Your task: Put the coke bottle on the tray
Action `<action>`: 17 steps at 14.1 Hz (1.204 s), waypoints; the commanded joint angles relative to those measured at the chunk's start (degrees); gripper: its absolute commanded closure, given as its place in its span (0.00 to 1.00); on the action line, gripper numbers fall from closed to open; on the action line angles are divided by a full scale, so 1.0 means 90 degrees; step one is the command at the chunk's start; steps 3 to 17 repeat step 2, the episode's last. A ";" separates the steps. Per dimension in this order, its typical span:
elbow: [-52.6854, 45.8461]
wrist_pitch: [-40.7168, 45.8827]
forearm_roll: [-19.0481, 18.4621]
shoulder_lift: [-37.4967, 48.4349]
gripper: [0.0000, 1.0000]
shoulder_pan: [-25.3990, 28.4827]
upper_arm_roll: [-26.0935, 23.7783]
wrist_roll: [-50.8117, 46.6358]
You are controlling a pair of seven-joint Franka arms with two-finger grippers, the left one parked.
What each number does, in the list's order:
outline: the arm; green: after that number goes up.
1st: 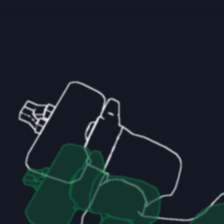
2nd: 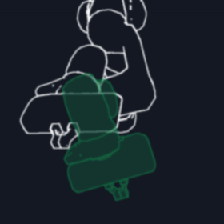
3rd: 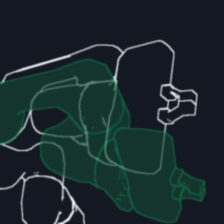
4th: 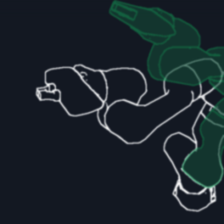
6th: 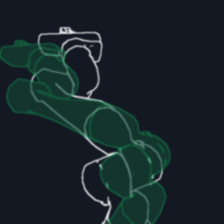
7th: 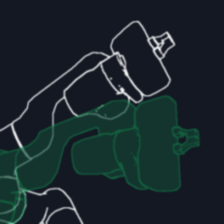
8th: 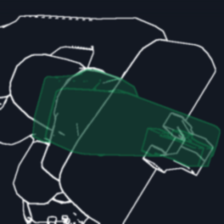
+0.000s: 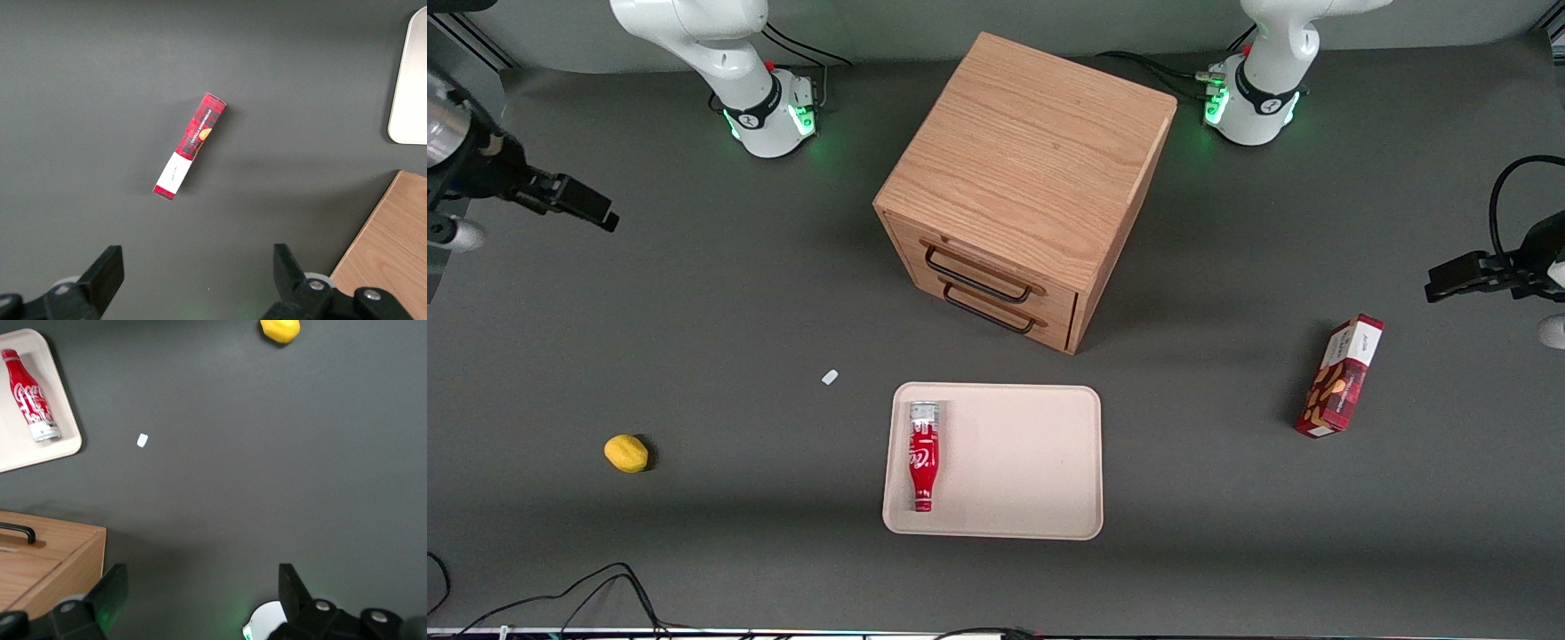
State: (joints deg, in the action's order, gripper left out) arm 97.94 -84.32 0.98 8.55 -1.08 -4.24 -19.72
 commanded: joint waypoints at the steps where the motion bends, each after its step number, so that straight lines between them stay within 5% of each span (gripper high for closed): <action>1: 0.0135 -0.0172 0.0175 0.0155 0.00 0.0032 0.0100 0.0111; 17: -0.0012 -0.0153 0.0175 0.0057 0.00 0.0023 0.0158 0.0140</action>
